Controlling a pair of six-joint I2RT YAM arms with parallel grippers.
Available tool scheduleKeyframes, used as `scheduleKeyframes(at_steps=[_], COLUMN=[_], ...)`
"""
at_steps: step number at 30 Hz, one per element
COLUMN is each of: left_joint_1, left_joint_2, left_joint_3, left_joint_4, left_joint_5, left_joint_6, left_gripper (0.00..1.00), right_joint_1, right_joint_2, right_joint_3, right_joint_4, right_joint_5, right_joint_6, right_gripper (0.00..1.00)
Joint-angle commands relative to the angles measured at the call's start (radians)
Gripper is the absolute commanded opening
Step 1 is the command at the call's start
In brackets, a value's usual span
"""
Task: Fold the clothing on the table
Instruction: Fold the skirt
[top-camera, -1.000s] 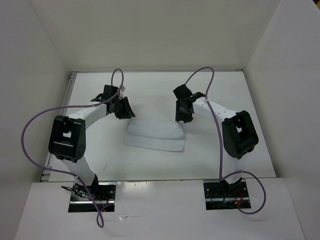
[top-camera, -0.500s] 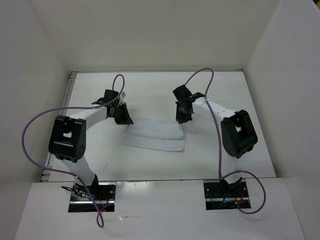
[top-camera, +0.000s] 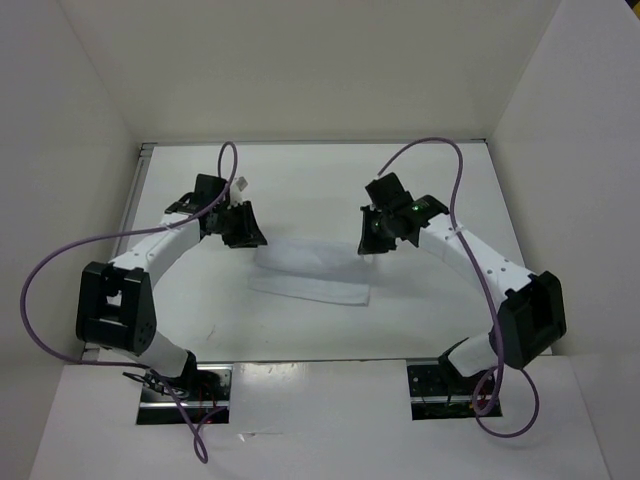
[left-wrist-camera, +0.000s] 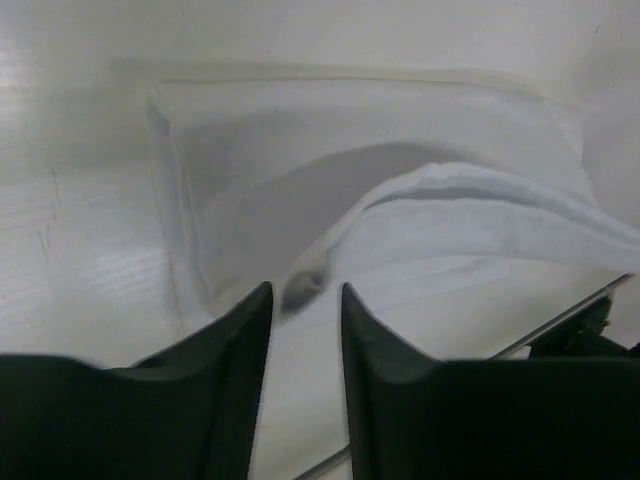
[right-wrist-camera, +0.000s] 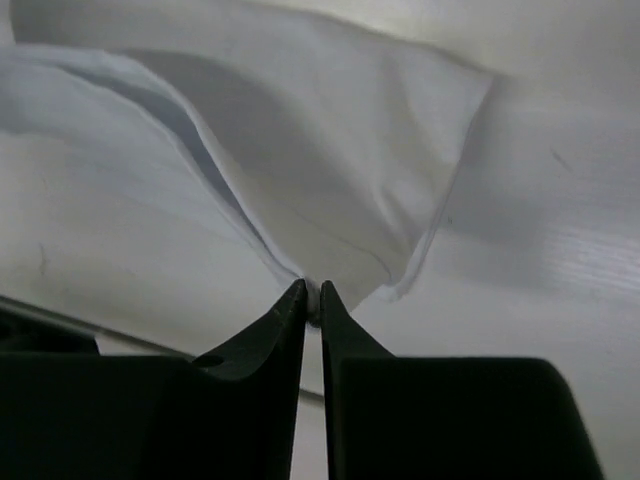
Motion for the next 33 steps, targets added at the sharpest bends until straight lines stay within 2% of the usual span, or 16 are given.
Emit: scheduleKeyframes(at_steps=[1, 2, 3, 6, 9, 11, 15, 16, 18, 19, 20, 21, 22, 25, 28, 33], left_joint_1=[0.002, 0.002, 0.002, 0.002, 0.002, 0.002, 0.002, 0.002, 0.002, 0.011, 0.011, 0.011, 0.011, 0.011, 0.011, -0.010], left_joint_2=[-0.062, -0.076, -0.106, -0.151, -0.148, -0.084, 0.055, 0.077, 0.146, 0.169, 0.194, 0.241, 0.264, 0.352, 0.393, 0.412], left_joint_3=[-0.030, -0.030, -0.030, -0.030, 0.007, 0.060, 0.155, 0.172, 0.229, 0.252, 0.279, 0.339, 0.368, 0.462, 0.452, 0.432], left_joint_4=[-0.161, -0.186, -0.224, -0.252, -0.240, -0.208, -0.112, -0.087, -0.018, 0.000, 0.013, 0.013, 0.013, -0.024, -0.021, -0.024], left_joint_5=[0.036, 0.036, 0.036, 0.026, 0.006, 0.018, 0.018, 0.018, 0.009, 0.021, 0.030, 0.030, 0.030, 0.030, 0.085, 0.177], left_joint_6=[0.056, 0.065, 0.075, 0.075, 0.075, 0.075, 0.038, 0.026, 0.000, -0.014, -0.014, -0.014, -0.014, 0.007, 0.016, 0.033], left_gripper=[0.45, 0.50, 0.53, 0.57, 0.57, 0.57, 0.57, 0.57, 0.50, 0.42, 0.17, 0.06, 0.00, 0.00, 0.00, 0.00], right_joint_1=[0.042, 0.043, 0.043, 0.043, 0.043, 0.030, 0.010, 0.010, 0.010, 0.001, 0.001, 0.001, 0.001, 0.001, 0.001, 0.010], right_joint_2=[-0.062, -0.103, -0.123, -0.160, -0.141, -0.113, 0.019, 0.045, 0.141, 0.181, 0.224, 0.304, 0.338, 0.444, 0.517, 0.541], right_joint_3=[-0.055, -0.066, -0.066, -0.031, 0.011, 0.029, 0.061, 0.062, 0.101, 0.152, 0.185, 0.219, 0.280, 0.359, 0.393, 0.355], right_joint_4=[-0.165, -0.185, -0.221, -0.270, -0.258, -0.209, -0.080, -0.001, 0.078, 0.119, 0.120, 0.120, 0.120, 0.120, 0.109, 0.129], right_joint_5=[-0.095, -0.106, -0.106, -0.065, -0.037, -0.037, 0.077, 0.089, 0.101, 0.101, 0.101, 0.121, 0.130, 0.104, 0.069, 0.018], right_joint_6=[0.021, 0.030, 0.030, 0.040, 0.040, 0.027, 0.018, 0.018, 0.009, 0.000, 0.000, -0.020, -0.020, -0.042, -0.042, -0.022], right_gripper=[0.16, 0.19, 0.27, 0.33, 0.34, 0.34, 0.34, 0.27, 0.14, 0.01, 0.00, 0.00, 0.00, 0.00, 0.00, 0.00])
